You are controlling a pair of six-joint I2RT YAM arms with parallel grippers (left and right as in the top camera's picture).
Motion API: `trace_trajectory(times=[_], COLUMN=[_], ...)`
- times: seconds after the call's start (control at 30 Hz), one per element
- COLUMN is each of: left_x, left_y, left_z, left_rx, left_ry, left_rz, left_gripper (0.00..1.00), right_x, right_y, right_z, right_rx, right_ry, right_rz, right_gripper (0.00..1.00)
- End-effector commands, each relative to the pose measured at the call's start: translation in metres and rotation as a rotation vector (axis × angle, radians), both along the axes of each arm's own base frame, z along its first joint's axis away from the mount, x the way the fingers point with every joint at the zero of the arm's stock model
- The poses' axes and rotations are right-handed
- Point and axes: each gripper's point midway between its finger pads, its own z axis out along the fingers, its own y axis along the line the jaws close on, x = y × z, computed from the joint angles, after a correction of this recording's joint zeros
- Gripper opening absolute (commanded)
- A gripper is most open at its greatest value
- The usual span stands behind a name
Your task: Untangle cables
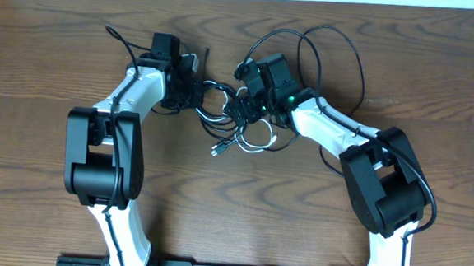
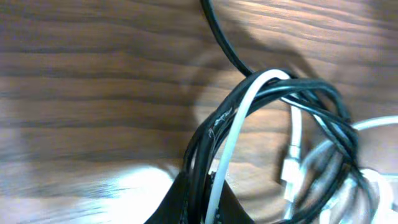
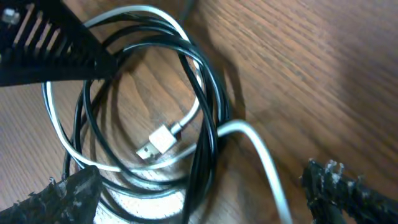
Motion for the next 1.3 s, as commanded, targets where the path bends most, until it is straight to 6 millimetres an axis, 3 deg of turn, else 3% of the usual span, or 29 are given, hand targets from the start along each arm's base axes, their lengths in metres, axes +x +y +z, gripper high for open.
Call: trace_trajectory(times=[0.0, 0.07, 0.13, 0.37, 0.47, 0.53, 0.57, 0.63, 0.7, 0.77, 1.03, 1.27], left_x=[-0.011, -0.016, -0.02, -0.027, -0.027, -0.027, -0.027, -0.027, -0.027, -0.027, -0.027, -0.025], left_y=[-0.019, -0.021, -0.02, -0.027, -0.03, -0.03, -0.03, -0.03, -0.03, -0.03, -0.029, -0.028], left_z=[0.013, 0.022, 0.027, 0.042, 0.045, 0.045, 0.045, 0.045, 0.045, 0.045, 0.045, 0.043], left_rx=[-0.227, -0.311, -0.351, -0.466, -0.491, -0.491, -0.491, -0.491, -0.491, -0.491, -0.491, -0.473], left_ry=[-0.015, -0.026, -0.037, -0.059, -0.063, -0.064, -0.065, -0.062, -0.062, -0.062, -0.062, -0.07], left_rz=[-0.131, -0.17, -0.201, -0.247, -0.25, -0.25, -0.25, -0.247, -0.247, -0.247, -0.247, -0.247], left_gripper=[0.07, 0.07, 0.07, 0.07, 0.07, 0.07, 0.08, 0.07, 0.07, 0.07, 0.07, 0.07], right_x=[-0.007, -0.006, 0.002, 0.027, 0.018, 0.014, 0.012, 0.004, 0.003, 0.008, 0.005, -0.001], right_y=[0.005, -0.001, -0.006, -0.022, -0.021, -0.021, -0.019, -0.011, -0.004, -0.002, 0.005, 0.012], right_z=[0.013, 0.011, 0.023, 0.117, 0.123, 0.119, 0.118, 0.116, 0.108, 0.094, 0.056, 0.03], right_rx=[0.012, -0.012, 0.037, 0.349, 0.406, 0.399, 0.391, 0.367, 0.302, 0.172, -0.247, -0.317], right_ry=[0.006, -0.007, -0.003, -0.039, -0.007, 0.011, 0.002, -0.03, -0.066, -0.118, -0.274, -0.276], right_rz=[0.028, 0.052, 0.039, 0.133, 0.183, 0.192, 0.209, 0.263, 0.265, 0.215, 0.139, 0.171], right_gripper=[0.99, 0.99, 0.99, 0.99, 0.99, 0.99, 0.93, 0.57, 0.33, 0.14, 0.19, 0.24])
